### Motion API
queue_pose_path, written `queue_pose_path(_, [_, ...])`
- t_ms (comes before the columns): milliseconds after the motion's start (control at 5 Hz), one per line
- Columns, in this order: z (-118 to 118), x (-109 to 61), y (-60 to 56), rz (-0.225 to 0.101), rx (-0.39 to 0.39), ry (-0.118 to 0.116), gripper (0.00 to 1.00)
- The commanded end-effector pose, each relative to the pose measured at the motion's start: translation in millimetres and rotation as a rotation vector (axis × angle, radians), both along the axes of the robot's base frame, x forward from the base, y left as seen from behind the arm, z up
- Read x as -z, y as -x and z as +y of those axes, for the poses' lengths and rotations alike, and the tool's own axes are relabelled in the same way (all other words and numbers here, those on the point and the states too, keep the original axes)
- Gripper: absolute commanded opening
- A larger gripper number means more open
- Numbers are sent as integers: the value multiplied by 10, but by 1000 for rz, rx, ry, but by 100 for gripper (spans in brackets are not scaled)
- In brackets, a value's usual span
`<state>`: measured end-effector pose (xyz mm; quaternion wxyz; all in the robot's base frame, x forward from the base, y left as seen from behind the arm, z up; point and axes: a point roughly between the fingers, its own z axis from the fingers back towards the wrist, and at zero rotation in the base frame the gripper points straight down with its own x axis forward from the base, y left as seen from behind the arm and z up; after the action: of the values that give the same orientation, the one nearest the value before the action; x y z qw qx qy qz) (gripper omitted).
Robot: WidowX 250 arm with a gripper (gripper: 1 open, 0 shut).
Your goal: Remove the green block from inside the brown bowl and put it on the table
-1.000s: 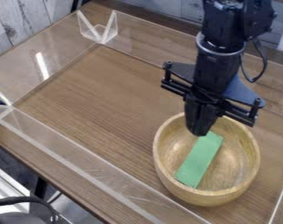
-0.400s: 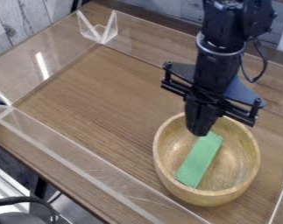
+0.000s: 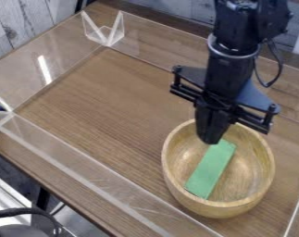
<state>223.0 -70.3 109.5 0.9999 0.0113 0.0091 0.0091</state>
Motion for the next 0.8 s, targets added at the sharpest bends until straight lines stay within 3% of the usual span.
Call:
queue_pose_path(0, [-12, -160, -102, -65, -7, 23, 0])
queue_pose_path(200, [-13, -158, -102, -65, -6, 24, 0])
queue_pose_path(400, [-16, -155, -102, -63, -5, 25, 100])
queue_pose_path(600, [-20, -150, -103, -61, -5, 26, 100])
